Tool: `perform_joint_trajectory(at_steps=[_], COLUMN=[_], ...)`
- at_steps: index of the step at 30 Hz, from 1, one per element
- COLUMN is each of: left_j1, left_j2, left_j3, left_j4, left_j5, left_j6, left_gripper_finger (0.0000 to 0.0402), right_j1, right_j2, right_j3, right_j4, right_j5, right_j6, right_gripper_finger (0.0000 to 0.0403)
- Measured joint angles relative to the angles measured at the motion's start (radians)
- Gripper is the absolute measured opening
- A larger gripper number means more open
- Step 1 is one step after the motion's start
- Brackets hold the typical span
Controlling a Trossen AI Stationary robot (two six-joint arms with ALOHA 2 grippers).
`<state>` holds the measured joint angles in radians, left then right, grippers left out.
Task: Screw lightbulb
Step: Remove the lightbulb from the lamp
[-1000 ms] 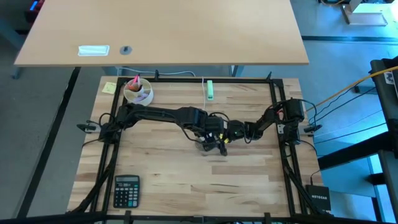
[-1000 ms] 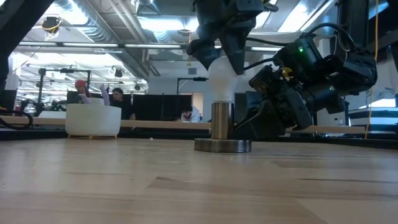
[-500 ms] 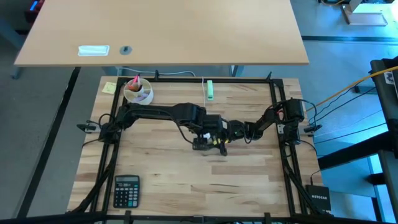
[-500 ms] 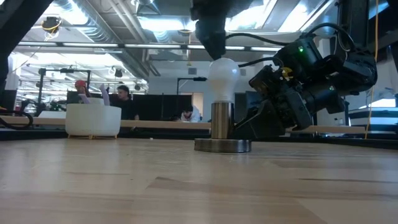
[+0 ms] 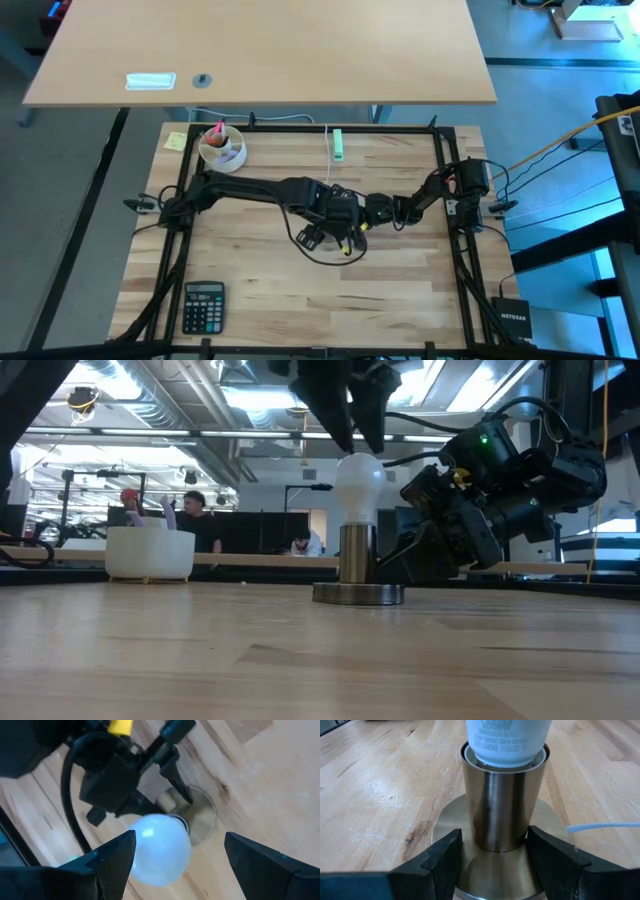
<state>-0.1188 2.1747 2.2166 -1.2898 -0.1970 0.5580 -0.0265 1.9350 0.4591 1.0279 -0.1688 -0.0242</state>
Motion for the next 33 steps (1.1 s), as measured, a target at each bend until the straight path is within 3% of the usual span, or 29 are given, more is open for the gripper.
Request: perform_joint_trajectory(at_steps=[13,24,28,33], left_j1=[-0.009,-0.014,-0.025,-0.034], left_j2=[-0.002,-0.001,-0.001,-0.001], left_j3=[0.004,0.004,0.004,-0.005], left_j4=[0.078,0.070,0.073,0.139], left_j5=[-0.002,-0.077,-0.077,-0.076], left_j6=[0.000,0.030,0.008,-0.136], left_gripper_finger=[0.0299,0.0396,0.0388,0.0384], right_j1=[0.000,0.000,0.000,0.000], right_j2=[0.000,0.000,0.000,0.000], right_j3=[0.000,0.000,0.000,0.000], right_j4=[0.000,0.000,0.000,0.000], right_j5=[0.000,0.000,0.000,0.000], right_j6=[-0.003,-0.004,-0.004,-0.005], right_gripper_finger=[0.0227,0.0227,0.0227,0.0227])
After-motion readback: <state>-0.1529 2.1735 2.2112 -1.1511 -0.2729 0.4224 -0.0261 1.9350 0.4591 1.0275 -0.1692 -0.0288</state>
